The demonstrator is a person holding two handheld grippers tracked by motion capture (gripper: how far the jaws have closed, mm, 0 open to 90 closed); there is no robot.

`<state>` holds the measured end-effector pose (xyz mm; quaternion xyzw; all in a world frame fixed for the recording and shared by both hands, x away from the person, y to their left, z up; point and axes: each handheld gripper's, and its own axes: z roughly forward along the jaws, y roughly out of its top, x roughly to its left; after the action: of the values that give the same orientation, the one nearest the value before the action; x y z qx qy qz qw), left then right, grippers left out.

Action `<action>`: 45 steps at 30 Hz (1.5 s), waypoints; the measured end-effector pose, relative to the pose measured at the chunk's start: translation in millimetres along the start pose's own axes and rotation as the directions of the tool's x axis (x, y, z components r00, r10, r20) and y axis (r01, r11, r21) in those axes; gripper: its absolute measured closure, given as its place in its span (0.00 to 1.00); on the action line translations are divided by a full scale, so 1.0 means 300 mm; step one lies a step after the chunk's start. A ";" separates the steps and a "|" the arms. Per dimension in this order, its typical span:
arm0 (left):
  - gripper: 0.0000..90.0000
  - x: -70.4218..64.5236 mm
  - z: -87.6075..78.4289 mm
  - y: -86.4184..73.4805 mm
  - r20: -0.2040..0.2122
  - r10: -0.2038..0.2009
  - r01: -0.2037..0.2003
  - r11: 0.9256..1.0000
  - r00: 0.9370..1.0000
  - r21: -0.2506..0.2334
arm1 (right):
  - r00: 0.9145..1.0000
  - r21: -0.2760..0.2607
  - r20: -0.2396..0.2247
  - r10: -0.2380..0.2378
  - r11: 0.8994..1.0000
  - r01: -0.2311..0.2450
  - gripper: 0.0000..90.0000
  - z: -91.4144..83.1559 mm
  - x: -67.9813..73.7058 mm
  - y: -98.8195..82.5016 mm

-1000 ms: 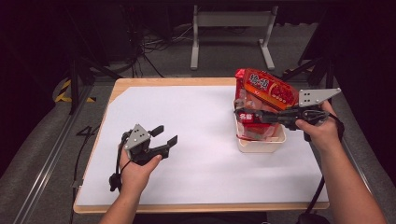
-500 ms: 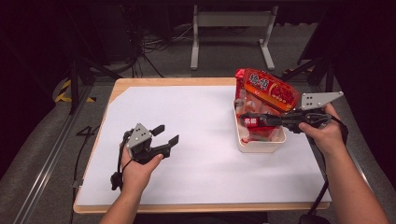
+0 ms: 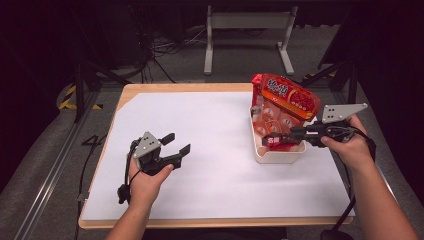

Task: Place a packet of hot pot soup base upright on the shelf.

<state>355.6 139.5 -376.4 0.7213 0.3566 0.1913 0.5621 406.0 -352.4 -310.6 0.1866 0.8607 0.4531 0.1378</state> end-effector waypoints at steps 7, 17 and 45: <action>0.36 0.005 -0.003 0.000 -0.002 -0.003 0.003 1.000 1.000 -0.001 | 1.000 -0.006 -0.001 0.005 1.000 -0.005 0.85 0.010 -0.001 -0.001; 0.34 0.005 -0.015 0.006 0.011 0.010 -0.010 1.000 1.000 0.010 | 0.996 -0.096 0.044 0.071 0.993 -0.067 0.65 0.007 0.041 0.018; 0.30 0.043 -0.169 -0.007 0.031 -0.025 0.025 1.000 0.999 0.014 | 0.933 -0.243 0.323 0.155 0.967 -0.077 0.31 0.134 0.330 0.006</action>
<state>329.4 183.4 -365.0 0.7234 0.3580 0.1704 0.5653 334.5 -277.9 -338.1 0.2958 0.7541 0.5165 0.2774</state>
